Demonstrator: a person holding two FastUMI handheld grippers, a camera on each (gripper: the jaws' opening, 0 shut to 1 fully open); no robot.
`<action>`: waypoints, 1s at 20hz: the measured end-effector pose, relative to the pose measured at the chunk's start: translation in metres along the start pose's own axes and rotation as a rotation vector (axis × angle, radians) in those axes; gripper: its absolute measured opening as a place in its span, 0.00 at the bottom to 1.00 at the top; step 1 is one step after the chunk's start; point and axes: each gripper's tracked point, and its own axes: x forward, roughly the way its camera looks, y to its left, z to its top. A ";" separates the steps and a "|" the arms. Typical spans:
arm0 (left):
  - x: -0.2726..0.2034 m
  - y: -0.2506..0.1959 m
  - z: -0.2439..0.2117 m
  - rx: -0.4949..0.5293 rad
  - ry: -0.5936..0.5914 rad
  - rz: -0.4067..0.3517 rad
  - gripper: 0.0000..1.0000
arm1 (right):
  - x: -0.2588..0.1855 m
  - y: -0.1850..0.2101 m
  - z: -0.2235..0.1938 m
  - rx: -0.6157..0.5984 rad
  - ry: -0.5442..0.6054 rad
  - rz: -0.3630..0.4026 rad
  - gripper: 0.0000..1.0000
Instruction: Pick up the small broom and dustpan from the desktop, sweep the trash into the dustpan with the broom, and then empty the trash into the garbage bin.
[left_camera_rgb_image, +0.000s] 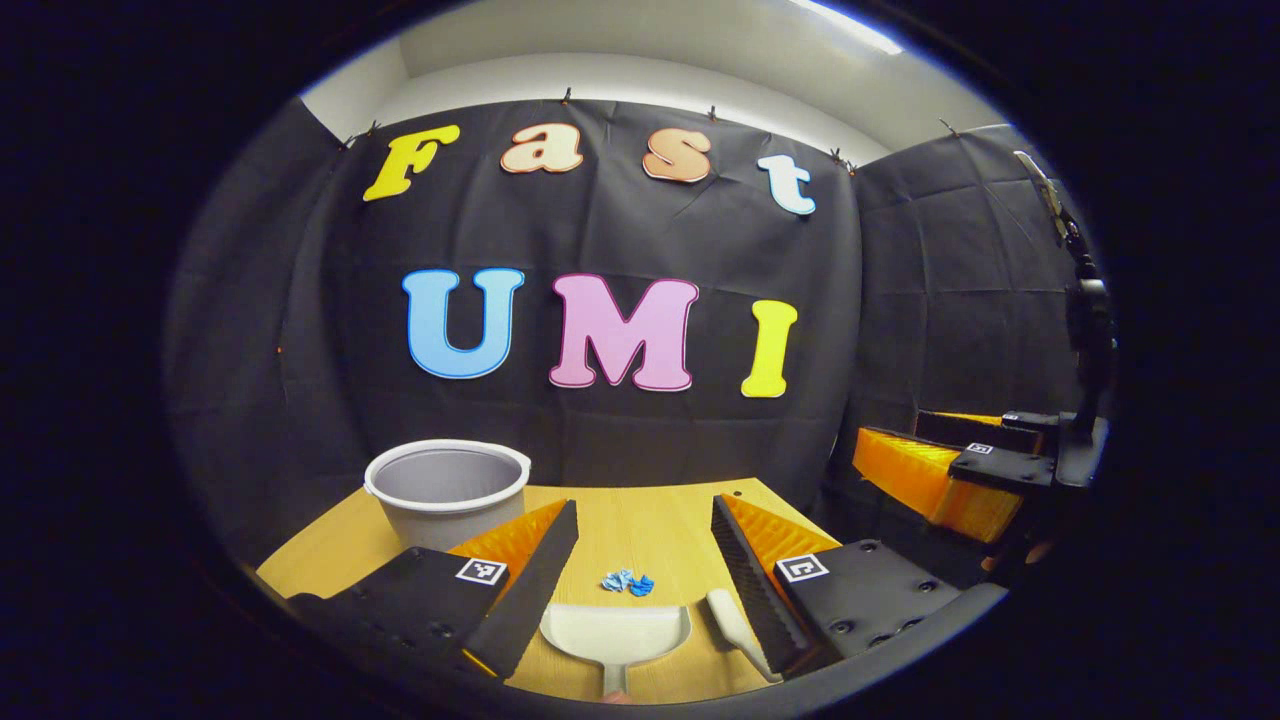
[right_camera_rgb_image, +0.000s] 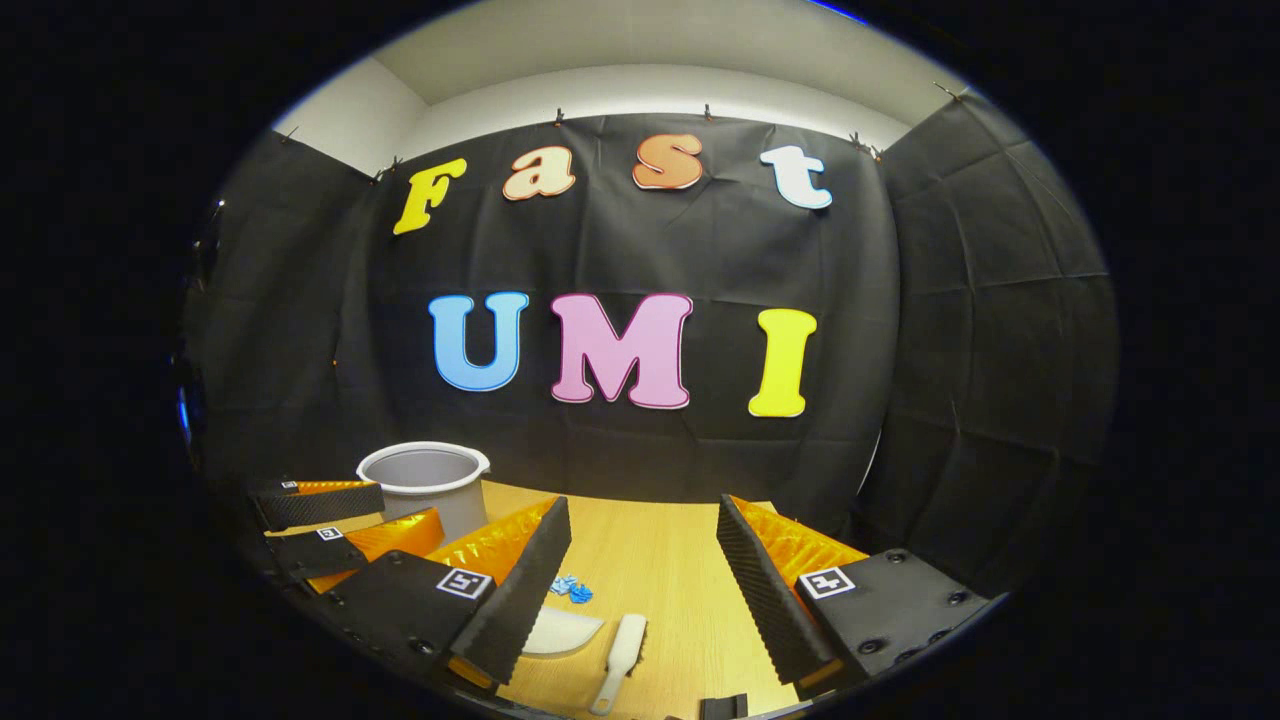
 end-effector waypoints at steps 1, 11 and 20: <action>0.004 0.002 -0.010 -0.012 0.032 0.015 0.80 | 0.003 0.002 -0.008 0.007 0.016 0.006 0.92; 0.035 0.003 -0.130 -0.114 0.622 0.073 0.83 | 0.063 0.008 -0.135 0.174 0.359 0.074 0.96; 0.029 0.008 -0.212 -0.131 1.075 0.103 0.83 | 0.076 0.005 -0.252 0.299 0.714 0.106 0.94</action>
